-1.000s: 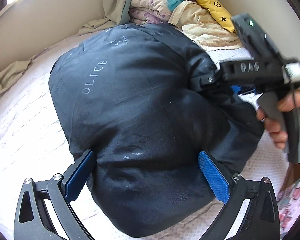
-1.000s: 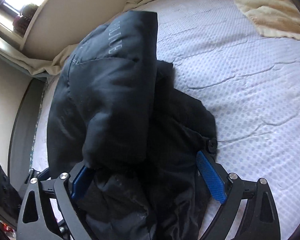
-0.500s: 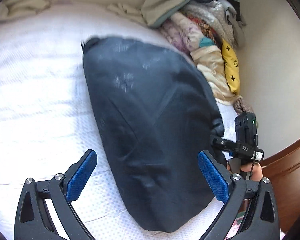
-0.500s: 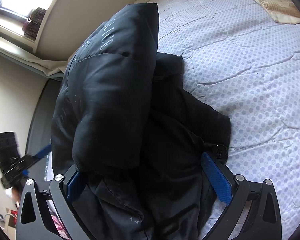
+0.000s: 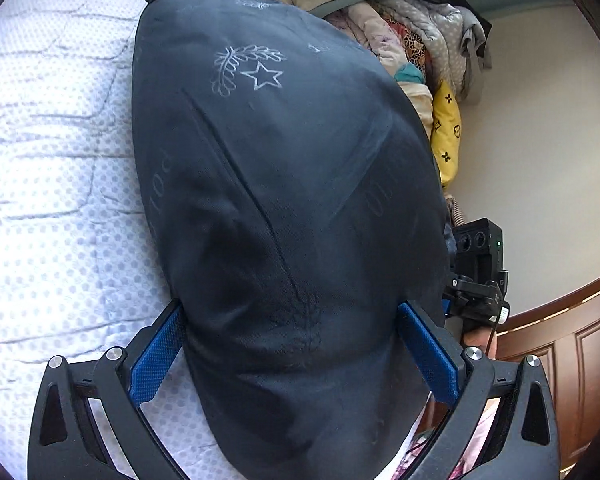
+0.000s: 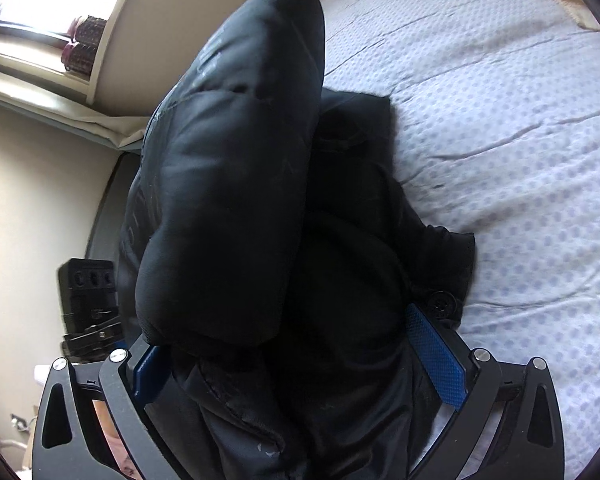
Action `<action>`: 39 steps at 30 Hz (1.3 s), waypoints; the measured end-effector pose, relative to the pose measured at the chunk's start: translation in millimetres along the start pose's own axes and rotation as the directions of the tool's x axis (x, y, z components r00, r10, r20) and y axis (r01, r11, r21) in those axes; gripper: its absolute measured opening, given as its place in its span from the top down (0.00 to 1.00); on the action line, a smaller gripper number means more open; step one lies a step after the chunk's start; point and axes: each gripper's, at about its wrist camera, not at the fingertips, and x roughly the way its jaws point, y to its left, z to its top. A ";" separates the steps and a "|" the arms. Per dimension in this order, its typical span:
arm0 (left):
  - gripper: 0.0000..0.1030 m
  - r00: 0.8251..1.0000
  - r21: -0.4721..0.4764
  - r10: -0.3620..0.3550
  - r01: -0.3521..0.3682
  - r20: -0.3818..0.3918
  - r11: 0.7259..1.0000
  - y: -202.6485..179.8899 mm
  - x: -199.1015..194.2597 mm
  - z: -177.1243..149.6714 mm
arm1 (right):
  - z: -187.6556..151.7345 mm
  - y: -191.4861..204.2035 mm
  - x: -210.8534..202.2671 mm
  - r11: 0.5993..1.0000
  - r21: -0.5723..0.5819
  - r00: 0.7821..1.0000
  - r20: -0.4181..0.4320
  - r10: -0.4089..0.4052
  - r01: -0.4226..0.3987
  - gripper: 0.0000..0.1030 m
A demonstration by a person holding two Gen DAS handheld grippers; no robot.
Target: Fold large clothes
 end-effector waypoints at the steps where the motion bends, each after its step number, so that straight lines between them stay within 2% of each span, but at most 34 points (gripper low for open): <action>1: 0.00 1.000 0.006 0.006 -0.006 0.001 1.000 -2.3 0.5 -1.5 | -0.3 -0.2 2.3 1.000 0.000 1.000 -0.008 0.015 -0.015 0.00; 6: 0.02 0.997 0.104 0.076 -0.077 0.012 0.992 -26.5 6.4 -11.4 | -4.9 4.5 10.9 0.997 -0.013 0.997 -0.035 0.070 -0.071 0.00; 10: 0.11 0.997 0.095 0.071 -0.074 0.039 0.993 -28.4 -1.7 -11.4 | -8.2 9.7 15.0 0.995 -0.024 0.995 -0.018 0.095 -0.096 0.01; 12: 0.18 0.995 0.102 0.079 -0.085 0.062 0.991 -29.8 -8.7 -9.9 | -9.3 10.0 15.6 0.994 -0.021 0.994 -0.008 0.108 -0.108 0.09; 15: 0.23 0.990 0.119 0.101 -0.113 0.098 0.987 -33.6 -20.1 -9.3 | -11.0 11.3 15.8 0.992 -0.021 0.992 0.005 0.127 -0.127 0.22; 21: 0.27 0.975 0.181 0.131 -0.164 0.179 0.970 -57.0 -49.1 -7.4 | -16.7 23.6 5.8 0.983 -0.056 0.984 0.030 0.174 -0.173 0.39; 24: 0.31 0.965 0.217 0.133 -0.183 0.226 0.959 -70.7 -68.8 -8.2 | -16.4 35.6 4.0 0.977 -0.077 0.979 0.039 0.201 -0.197 0.44; 29: 0.31 0.954 0.232 0.094 -0.163 0.285 0.959 -81.1 -106.8 -11.8 | -16.9 61.6 -4.7 0.956 -0.128 0.960 0.061 0.273 -0.264 0.49; 33: 0.32 0.939 0.233 0.098 -0.181 0.331 0.955 -83.2 -137.0 -15.1 | -23.2 84.6 -3.4 0.940 -0.173 0.950 0.059 0.308 -0.294 0.49; 39: 0.32 0.910 0.198 0.103 -0.196 0.402 0.960 -70.8 -190.2 -21.8 | -16.9 129.5 27.8 0.918 -0.214 0.937 0.028 0.348 -0.334 0.49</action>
